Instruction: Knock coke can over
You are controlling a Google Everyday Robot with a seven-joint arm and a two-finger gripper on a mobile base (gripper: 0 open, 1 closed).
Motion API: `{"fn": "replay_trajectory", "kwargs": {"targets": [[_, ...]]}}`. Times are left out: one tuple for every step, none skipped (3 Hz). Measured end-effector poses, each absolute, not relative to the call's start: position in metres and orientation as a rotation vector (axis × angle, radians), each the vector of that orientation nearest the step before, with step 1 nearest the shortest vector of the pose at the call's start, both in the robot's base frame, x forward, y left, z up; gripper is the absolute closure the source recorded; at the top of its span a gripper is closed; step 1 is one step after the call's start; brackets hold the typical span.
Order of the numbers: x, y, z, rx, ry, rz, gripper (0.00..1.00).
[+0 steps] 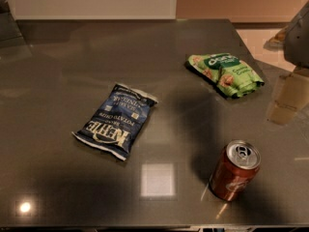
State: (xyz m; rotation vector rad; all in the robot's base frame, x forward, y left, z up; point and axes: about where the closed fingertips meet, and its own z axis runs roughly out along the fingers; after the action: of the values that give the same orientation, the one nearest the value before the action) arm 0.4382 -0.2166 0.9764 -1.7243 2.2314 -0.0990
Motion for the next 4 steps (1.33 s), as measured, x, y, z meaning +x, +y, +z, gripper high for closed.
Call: {"fn": "replay_trajectory", "kwargs": {"targets": [[0.438, -0.217, 0.976, -1.724, 2.231, -0.099, 0.0], [0.434, -0.214, 0.972, -1.726, 2.222, 0.018, 0.0], [0.416, -0.21, 0.967, -1.745, 2.175, 0.196, 0.0], [0.392, -0.202, 0.962, -1.78, 2.091, 0.352, 0.0]]}}
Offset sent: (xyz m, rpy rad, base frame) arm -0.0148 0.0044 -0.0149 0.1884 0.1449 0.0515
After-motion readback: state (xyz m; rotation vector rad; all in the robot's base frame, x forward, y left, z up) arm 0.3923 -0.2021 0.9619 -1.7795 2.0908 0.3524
